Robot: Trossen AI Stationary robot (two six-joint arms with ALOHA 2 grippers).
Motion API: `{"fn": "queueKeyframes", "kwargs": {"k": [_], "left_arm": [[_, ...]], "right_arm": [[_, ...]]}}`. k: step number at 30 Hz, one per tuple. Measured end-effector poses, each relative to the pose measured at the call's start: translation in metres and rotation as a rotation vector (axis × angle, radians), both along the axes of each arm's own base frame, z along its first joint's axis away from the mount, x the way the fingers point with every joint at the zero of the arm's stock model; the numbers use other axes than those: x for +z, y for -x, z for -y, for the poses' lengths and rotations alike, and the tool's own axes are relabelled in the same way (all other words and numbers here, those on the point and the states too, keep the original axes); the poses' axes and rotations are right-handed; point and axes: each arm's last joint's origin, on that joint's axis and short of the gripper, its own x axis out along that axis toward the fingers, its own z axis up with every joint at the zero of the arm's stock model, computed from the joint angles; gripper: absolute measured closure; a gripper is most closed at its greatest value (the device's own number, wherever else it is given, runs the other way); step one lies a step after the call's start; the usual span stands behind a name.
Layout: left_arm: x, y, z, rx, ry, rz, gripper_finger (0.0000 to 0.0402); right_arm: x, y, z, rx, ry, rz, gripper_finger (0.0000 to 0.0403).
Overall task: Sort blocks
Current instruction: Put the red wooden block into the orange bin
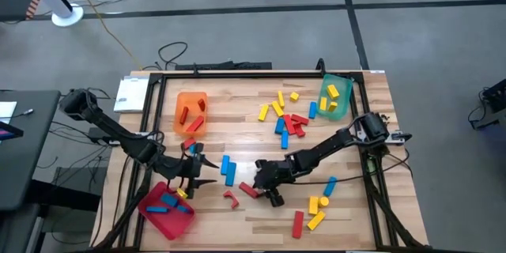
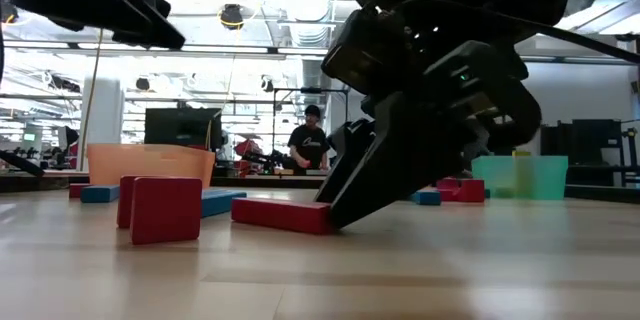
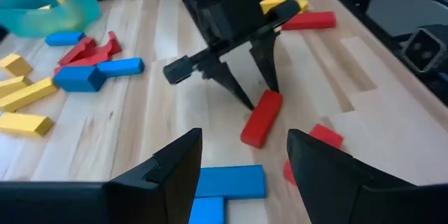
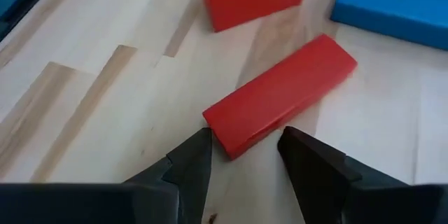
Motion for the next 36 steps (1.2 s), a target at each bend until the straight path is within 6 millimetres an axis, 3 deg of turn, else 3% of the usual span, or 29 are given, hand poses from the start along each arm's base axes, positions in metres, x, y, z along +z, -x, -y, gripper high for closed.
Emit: {"fn": "queueKeyframes", "kwargs": {"k": [13, 17, 21, 29, 36], "left_arm": [[-0.002, -0.003, -0.009, 0.055, 0.005, -0.024, 0.0196], [-0.008, -0.006, -0.012, 0.081, 0.013, -0.055, 0.0196], [-0.018, -0.012, -0.009, 0.076, 0.008, -0.098, 0.0196], [-0.042, -0.029, -0.003, 0.031, -0.003, -0.150, 0.0196], [-0.050, -0.040, -0.001, 0.000, -0.008, -0.121, 0.0196]], "right_arm": [[0.022, 0.012, 0.026, -0.119, 0.053, -0.120, 0.0239], [0.025, 0.009, 0.023, -0.068, -0.014, -0.087, 0.0237], [0.022, 0.008, 0.013, -0.052, -0.057, -0.080, 0.0210], [0.026, 0.005, 0.006, -0.135, -0.131, -0.044, 0.0103], [0.023, 0.002, -0.012, -0.168, -0.083, 0.028, 0.0084]]}}
